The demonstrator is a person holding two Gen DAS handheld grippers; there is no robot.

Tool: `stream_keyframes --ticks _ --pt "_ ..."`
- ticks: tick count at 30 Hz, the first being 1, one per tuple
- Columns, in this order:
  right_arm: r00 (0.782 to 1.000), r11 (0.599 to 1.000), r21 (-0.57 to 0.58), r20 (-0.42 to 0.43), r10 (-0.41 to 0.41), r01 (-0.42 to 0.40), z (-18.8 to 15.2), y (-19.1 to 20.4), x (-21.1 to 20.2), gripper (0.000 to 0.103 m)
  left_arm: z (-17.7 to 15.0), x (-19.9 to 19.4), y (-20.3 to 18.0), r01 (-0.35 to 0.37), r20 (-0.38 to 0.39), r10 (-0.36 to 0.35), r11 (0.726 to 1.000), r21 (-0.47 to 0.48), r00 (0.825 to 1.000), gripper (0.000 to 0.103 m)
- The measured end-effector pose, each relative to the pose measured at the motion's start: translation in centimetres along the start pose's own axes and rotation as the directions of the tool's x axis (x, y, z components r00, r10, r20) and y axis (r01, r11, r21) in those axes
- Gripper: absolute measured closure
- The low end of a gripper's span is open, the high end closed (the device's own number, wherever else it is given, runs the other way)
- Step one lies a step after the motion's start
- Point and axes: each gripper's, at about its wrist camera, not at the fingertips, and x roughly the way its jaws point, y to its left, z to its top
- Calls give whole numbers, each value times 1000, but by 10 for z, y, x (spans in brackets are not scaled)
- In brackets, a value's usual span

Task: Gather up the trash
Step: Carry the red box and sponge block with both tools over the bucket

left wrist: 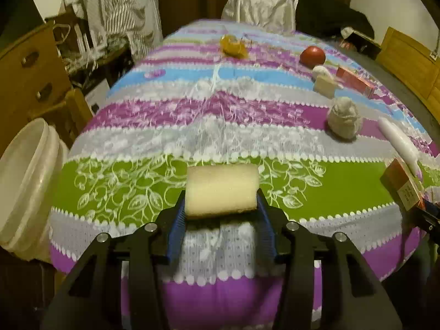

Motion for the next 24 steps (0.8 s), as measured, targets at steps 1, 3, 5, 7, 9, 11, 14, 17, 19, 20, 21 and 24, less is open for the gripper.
stream_keyframes --ticks 1,3,5,7,9,11,14,17,19,20,21,24 --pt "1000 1000 -4 1 2 -2 0 2 0 36 0 0 0 -1 9 1 1000 0 1000 48" --pt "999 999 -23 21 -27 27 0 5 -4 24 -2 -1 1 23 42 -22 1000 -19 999 39" --pt "997 996 -52 31 -65 67 1 8 -1 21 -3 -1 2 30 59 -29 999 -27 998 38" --pt "997 996 -42 20 -74 75 1 5 3 21 -4 -1 1 33 64 -31 999 -38 997 38" --pt "997 997 -27 28 -70 71 1 3 4 21 0 -1 3 46 72 -41 997 -63 997 38" --pt "997 997 -30 27 -69 70 4 0 6 37 1 1 5 40 80 -34 996 -74 996 38" --pt "998 998 -24 29 -61 62 4 0 7 43 2 9 5 4 69 2 996 -85 998 47" --pt "998 998 -21 32 -57 58 3 0 6 44 1 5 6 -5 75 12 996 -92 997 56" --pt "998 998 -17 34 -60 61 4 1 5 44 0 0 8 -16 82 24 995 -96 996 57" --pt "997 998 -17 37 -61 61 4 2 4 44 0 -4 8 -30 91 39 995 -98 995 57" --pt "997 998 -19 43 -61 62 6 4 2 44 1 -8 9 -41 100 51 994 -98 994 57" --pt "997 998 -36 60 -49 51 12 13 -1 44 7 -19 11 -100 102 110 990 -97 989 57"
